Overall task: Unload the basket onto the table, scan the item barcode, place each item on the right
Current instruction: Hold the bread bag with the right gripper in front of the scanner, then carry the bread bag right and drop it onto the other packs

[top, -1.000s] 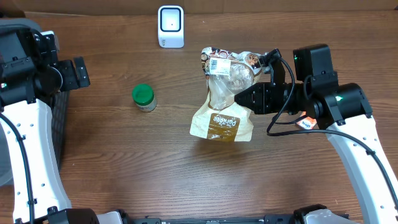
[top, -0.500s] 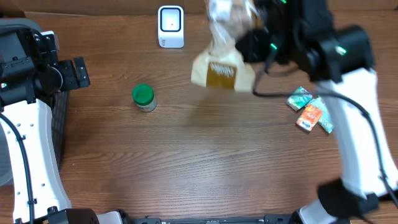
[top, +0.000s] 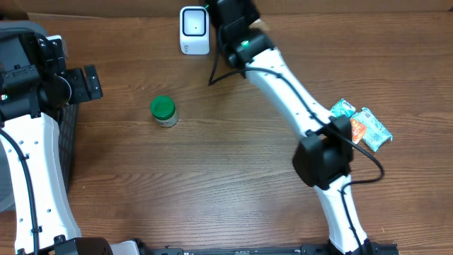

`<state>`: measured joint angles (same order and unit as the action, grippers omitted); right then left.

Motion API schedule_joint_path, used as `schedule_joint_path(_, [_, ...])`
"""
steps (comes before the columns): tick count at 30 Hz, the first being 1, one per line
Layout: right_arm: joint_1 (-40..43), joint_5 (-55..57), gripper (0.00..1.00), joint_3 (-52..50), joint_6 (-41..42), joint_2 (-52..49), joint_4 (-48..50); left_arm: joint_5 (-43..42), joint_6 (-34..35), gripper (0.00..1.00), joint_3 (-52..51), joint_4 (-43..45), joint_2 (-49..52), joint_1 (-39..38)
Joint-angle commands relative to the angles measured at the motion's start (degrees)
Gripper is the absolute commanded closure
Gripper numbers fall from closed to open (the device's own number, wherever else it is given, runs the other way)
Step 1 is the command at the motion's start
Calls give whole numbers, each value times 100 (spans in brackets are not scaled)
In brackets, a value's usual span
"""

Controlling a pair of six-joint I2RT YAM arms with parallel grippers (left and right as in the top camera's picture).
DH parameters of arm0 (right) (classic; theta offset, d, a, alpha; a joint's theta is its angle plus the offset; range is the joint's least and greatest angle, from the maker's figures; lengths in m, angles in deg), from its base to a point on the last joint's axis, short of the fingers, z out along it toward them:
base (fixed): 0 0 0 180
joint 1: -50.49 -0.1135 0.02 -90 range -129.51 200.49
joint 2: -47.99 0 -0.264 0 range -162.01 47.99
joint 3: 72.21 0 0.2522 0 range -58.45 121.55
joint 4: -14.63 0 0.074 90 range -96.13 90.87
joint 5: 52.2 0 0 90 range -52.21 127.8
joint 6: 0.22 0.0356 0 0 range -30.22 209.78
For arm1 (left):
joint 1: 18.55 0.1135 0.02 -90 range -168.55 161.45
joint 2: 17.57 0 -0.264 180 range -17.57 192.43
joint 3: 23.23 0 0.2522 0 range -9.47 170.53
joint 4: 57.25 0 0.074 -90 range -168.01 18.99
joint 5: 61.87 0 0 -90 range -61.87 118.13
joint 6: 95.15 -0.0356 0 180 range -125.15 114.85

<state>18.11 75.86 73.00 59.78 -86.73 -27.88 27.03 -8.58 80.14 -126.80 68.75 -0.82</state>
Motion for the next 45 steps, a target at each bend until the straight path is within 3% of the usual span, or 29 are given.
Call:
schedule_joint_path(1, [-192, 651, 96, 94, -2413, -378, 789, -39, -87, 1, 39, 13, 20, 13])
schedule_joint_path(8, [-247, 929, 96, 94, -3281, -1062, 1812, -39, -87, 0, 39, 11, 20, 13])
schedule_joint_path(27, [-315, 997, 96, 94, -3289, -1351, 1810, -39, -87, 0, 39, 11, 20, 13])
schedule_joint_path(35, [-450, 1235, 96, 94, -3285, -1322, 2256, -39, -87, 0, 39, 11, 20, 13])
schedule_joint_path(39, [-474, 1250, 96, 94, -2675, -1091, 2146, -39, -87, 0, 39, 13, 20, 13])
schedule_joint_path(45, [-446, 979, 96, 94, -1624, -144, 973, -39, -87, 0, 39, 13, 20, 13])
